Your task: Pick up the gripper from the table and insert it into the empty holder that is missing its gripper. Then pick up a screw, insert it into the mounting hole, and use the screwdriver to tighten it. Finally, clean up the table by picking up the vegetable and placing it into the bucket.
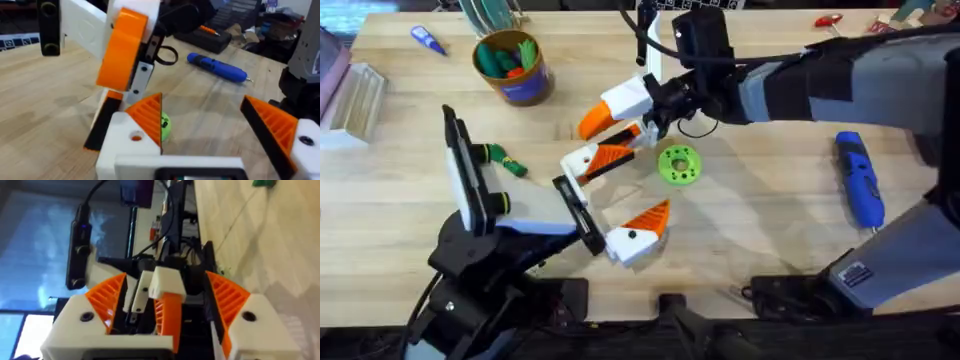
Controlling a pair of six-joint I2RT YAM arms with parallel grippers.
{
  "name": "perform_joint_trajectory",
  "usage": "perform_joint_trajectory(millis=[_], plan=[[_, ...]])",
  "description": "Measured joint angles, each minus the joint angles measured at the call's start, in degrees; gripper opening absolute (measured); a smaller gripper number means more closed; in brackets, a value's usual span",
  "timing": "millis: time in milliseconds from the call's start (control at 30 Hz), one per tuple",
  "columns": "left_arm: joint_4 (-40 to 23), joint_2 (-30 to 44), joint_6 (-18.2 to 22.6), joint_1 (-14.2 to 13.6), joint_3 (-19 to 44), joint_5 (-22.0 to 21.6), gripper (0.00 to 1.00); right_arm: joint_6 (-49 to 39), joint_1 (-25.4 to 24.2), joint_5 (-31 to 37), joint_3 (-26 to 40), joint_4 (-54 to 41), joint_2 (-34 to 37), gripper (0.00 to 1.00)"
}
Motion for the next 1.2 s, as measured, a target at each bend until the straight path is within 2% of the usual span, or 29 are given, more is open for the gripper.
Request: perform_joint_trajectory(millis=[200,433,567,700,833,1000,1133,1200], plan=[[0.00,0.00,0.00,0.00,0.00,0.99,0.986,-2.23,-2.42,4.39,0.00,0.11,-0.01,0.905],[0.00,0.00,0.00,0.00,0.00,1.09,0.986,-5.08,-10.18,8.40,0.02,0.81,-0.04,0.909],[0.00,0.00,0.00,0.00,0.00,1.30,0.986,-10.04,-14.42,15.42,0.02,-2.27,-1.72,0.908],[0.00,-0.01,-0.02,0.00,0.00,1.67,0.986,-17.83,-17.72,23.77,0.48,-13.25,-7.38,0.908],[0.00,0.00,0.00,0.00,0.00,1.88,0.986,-28.85,-18.58,33.51,3.37,-33.01,-14.53,0.909],[0.00,0.00,0.00,0.00,0.00,1.91,0.985,-41.22,-15.12,51.72,5.26,-52.61,-22.96,0.910],[0.00,0.00,-0.02,0.00,0.00,1.91,0.986,-45.85,-11.30,59.64,5.57,-62.68,-23.95,0.904],[0.00,0.00,0.00,0.00,0.00,1.91,0.986,-46.94,-9.32,61.94,5.57,-67.06,-23.27,0.833]])
